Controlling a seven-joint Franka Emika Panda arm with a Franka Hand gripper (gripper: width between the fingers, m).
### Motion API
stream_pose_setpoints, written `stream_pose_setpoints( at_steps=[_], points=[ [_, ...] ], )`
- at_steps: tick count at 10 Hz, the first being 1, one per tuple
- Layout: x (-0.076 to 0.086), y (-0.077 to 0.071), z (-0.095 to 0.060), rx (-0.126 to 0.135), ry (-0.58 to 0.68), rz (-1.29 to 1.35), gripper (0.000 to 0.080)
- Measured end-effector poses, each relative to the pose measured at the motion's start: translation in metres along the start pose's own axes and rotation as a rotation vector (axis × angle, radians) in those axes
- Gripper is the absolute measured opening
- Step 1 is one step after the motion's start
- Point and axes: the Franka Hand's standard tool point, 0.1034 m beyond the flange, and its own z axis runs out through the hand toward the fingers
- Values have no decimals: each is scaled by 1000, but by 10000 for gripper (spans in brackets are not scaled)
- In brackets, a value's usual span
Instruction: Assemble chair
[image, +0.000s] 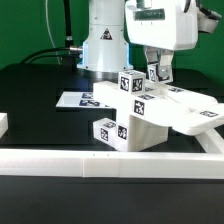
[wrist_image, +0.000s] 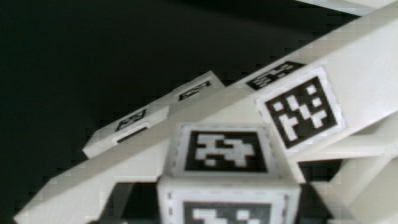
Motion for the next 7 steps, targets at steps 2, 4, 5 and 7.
stream_pose_setpoints(
  at_steps=[2, 4, 5, 7],
  points=[
    [-2, 0, 0, 2, -9, 84, 284],
    [-3, -1, 0, 5, -9, -8, 441],
    [-5, -2, -1, 5, -8, -44, 568],
    [-13, -5, -1, 9, -10, -219, 644]
  ],
)
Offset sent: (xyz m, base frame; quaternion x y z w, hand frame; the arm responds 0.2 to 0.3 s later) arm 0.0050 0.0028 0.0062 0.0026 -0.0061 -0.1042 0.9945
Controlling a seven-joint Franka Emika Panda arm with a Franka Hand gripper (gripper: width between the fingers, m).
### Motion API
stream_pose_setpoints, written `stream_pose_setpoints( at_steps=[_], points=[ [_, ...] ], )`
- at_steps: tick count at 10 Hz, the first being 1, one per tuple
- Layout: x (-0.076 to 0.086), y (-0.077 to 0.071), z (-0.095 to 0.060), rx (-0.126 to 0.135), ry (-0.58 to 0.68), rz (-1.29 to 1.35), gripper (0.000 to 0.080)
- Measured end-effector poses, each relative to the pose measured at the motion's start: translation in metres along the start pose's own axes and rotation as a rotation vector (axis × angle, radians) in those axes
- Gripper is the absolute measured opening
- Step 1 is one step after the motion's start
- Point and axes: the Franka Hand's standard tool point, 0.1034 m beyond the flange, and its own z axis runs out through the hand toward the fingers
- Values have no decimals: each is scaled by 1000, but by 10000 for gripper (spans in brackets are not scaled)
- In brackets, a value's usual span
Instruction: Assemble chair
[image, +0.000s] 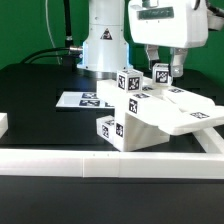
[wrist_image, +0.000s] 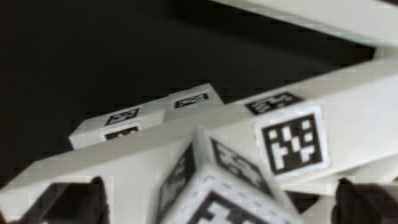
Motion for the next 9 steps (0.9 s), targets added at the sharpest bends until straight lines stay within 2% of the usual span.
stream_pose_setpoints(
  at_steps=[2, 5, 9],
  points=[
    [1, 0, 0, -1, 0, -186, 649],
    [1, 2, 1, -24, 0, -473, 649],
    [11, 0, -1, -50, 14, -905, 649]
  ],
)
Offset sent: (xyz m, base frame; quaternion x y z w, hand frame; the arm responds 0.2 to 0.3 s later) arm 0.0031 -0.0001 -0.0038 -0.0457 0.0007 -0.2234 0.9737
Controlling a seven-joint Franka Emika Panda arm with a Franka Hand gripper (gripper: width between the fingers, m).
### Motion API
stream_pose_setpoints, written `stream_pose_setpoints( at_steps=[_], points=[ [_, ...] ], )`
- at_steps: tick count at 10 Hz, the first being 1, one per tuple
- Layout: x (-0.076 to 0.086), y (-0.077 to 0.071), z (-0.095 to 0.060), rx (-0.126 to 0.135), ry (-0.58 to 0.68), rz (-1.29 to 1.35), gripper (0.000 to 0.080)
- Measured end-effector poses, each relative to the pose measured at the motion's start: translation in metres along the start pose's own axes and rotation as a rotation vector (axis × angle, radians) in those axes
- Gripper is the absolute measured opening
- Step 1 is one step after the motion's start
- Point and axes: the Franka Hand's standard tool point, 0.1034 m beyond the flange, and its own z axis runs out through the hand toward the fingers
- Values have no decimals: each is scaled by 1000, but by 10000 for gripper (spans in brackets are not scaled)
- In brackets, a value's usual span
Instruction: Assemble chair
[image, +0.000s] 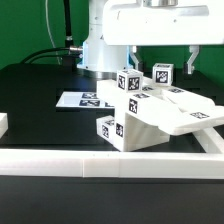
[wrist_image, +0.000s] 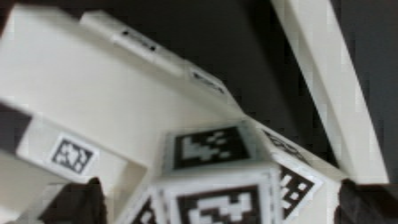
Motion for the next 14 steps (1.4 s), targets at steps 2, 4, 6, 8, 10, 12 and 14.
stream_pose_setpoints(
  at_steps=[2, 4, 6, 8, 10, 12, 14],
  points=[
    [0, 1, 0, 0, -1, -24, 536],
    [0, 1, 0, 0, -1, -24, 284],
    [0, 1, 0, 0, -1, -5, 284],
    [0, 1, 0, 1, -1, 19, 284],
    [-1, 0, 0, 7, -3, 177, 284],
    [-1, -1, 1, 9, -4, 290, 284],
    [-1, -1, 1, 12, -6, 427, 284]
  ],
)
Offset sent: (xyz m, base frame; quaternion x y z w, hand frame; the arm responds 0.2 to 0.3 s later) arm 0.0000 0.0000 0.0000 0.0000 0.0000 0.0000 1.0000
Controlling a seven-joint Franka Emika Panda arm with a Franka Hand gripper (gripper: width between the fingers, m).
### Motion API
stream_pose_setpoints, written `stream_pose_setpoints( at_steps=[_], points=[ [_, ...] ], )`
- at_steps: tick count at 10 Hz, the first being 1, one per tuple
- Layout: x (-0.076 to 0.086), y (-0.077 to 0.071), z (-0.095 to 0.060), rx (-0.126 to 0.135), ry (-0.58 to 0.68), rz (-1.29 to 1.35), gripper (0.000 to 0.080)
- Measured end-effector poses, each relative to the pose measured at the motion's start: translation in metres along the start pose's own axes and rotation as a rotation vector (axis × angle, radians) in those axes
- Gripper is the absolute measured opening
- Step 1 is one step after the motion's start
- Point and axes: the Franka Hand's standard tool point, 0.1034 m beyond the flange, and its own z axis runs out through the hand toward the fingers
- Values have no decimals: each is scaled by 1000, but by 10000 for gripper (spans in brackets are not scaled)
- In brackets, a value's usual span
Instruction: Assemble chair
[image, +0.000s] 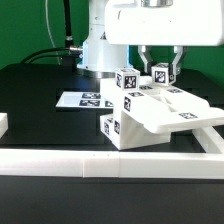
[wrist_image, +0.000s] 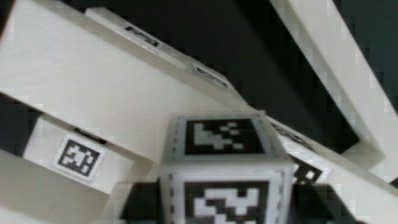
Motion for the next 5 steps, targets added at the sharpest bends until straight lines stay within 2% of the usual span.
stream_pose_setpoints(
  at_steps=[5],
  points=[
    [-2, -2, 0, 9, -10, 318, 284]
  ],
)
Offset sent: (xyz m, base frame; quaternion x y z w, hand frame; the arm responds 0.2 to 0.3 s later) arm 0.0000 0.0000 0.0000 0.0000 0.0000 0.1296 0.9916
